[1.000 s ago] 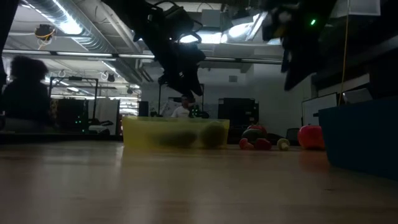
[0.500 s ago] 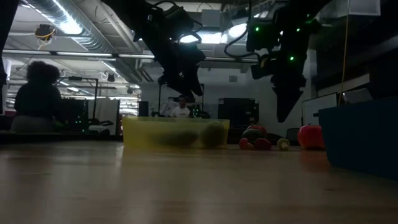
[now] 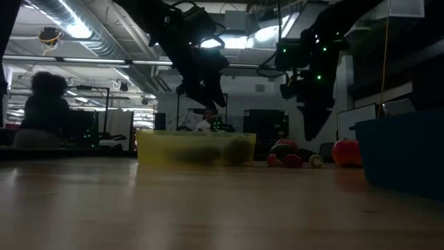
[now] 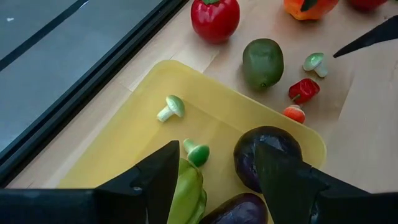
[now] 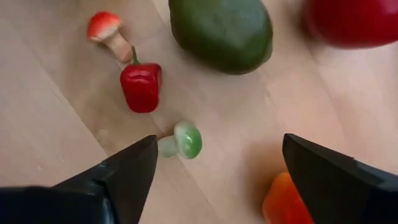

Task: Sort produce into baskets
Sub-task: Put the green mushroom into the yellow bin

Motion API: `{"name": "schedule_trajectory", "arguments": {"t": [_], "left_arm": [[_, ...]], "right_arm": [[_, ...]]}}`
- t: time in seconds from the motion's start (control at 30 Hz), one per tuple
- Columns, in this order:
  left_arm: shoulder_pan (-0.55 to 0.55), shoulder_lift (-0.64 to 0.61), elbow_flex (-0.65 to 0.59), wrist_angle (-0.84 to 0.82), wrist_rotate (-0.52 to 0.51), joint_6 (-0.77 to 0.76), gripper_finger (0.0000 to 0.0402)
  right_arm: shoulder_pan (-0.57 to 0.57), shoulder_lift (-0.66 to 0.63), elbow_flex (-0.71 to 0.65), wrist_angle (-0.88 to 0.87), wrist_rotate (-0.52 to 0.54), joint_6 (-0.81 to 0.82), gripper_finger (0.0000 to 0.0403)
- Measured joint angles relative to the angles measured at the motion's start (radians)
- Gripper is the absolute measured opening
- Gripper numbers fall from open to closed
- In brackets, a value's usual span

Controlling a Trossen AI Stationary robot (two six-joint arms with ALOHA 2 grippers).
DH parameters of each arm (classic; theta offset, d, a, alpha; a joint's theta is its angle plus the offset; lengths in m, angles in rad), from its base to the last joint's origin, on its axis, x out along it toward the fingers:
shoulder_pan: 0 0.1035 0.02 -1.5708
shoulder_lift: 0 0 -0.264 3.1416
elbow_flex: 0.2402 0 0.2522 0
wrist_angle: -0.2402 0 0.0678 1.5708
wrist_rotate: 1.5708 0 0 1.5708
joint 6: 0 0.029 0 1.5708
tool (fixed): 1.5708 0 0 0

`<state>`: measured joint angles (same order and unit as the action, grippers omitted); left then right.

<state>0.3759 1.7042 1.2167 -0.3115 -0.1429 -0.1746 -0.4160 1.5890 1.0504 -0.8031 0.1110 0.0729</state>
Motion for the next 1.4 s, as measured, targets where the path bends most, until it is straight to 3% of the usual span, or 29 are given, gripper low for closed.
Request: {"name": "schedule_trajectory", "arguments": {"t": [0.5, 1.1, 1.4], "left_arm": [[0.0, 0.0, 0.0, 0.0, 0.0, 0.0, 0.0205], [0.0, 0.0, 0.0, 0.0, 0.0, 0.0, 0.0205], [0.0, 0.0, 0.0, 0.0, 0.0, 0.0, 0.0205]], "right_arm": [[0.003, 0.159, 0.0, 0.003, -0.018, -0.003, 0.0261], [0.003, 0.161, 0.0, 0.02, -0.026, -0.011, 0.0102], [0.003, 0.161, 0.0, 0.027, -0.026, -0.013, 0.0081]]}}
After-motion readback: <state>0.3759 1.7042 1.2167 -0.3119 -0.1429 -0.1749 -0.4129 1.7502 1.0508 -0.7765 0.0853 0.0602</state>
